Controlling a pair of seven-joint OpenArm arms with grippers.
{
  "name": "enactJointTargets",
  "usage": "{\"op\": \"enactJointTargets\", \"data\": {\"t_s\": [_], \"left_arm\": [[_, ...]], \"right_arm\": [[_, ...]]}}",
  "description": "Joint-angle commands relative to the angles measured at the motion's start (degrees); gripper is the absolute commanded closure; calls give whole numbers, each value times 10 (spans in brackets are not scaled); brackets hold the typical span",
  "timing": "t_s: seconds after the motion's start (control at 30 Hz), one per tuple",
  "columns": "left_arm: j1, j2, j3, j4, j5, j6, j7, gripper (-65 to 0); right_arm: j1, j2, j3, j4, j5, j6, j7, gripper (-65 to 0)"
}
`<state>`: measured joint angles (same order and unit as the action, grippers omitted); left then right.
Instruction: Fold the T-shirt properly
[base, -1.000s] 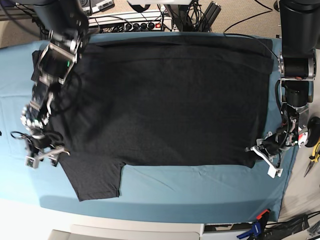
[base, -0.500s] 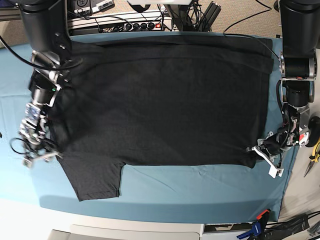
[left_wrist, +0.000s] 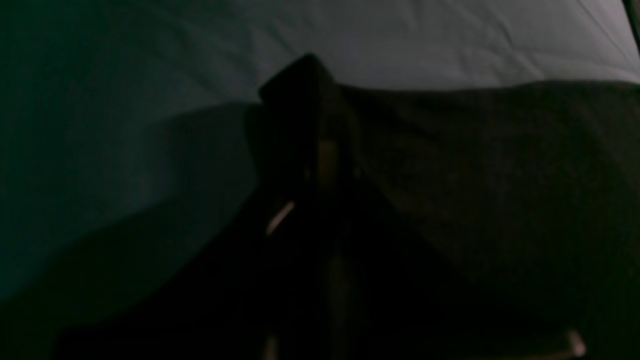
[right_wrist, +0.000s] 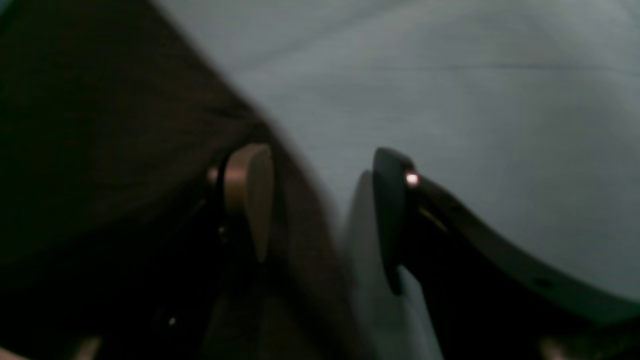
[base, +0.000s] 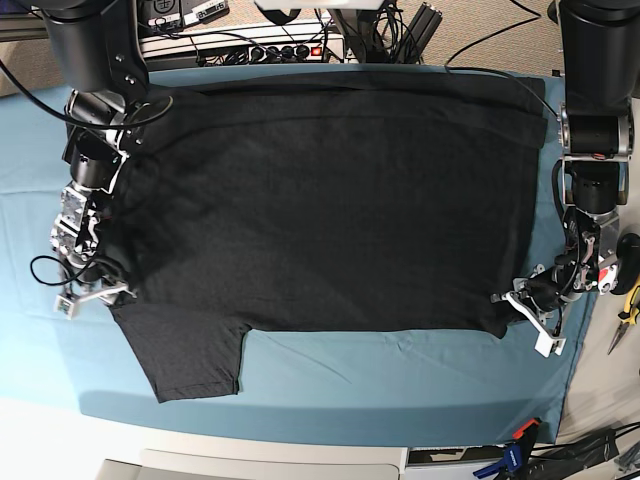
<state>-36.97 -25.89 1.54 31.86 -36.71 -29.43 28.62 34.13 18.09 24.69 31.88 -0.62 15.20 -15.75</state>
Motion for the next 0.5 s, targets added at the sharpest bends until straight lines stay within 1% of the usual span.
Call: {"op": "enactJointTargets", "data": {"t_s": [0.0,0.03,0.1,0.37,0.47], "left_arm": [[-21,-8,-2,10,-10,-5,-12,0],[-21,-8,-2,10,-10,-5,-12,0],[-21,-8,-2,10,-10,-5,-12,0],[-21,-8,-2,10,-10,-5,-13,0],[-21,-8,-2,10,-10,-5,-13,0]], "right_arm": [[16,8,0,10,12,13,7,-324],[18,8,0,10,22,23,8,-339],[21,8,0,10,39,26,11,-367],[23,8,0,10,49,25,37,-367],[32,8,0,10,57,26,37,-367]]}}
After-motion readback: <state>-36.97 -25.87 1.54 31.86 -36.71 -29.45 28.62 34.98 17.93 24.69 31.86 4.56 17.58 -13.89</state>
